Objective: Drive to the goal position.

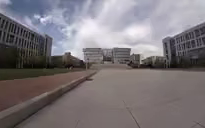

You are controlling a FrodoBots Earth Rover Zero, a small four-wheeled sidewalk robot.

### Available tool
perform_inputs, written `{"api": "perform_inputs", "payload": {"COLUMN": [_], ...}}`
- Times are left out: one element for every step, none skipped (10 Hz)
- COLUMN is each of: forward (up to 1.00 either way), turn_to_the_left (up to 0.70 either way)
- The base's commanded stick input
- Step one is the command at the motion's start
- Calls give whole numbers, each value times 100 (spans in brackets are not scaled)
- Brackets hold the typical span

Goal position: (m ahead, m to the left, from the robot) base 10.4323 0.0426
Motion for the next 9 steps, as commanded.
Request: {"api": "perform_inputs", "payload": {"forward": [70,70,70,70,70,70,70,70,70], "turn_to_the_left": [0,0,0,0,0,0,0,0,0]}}
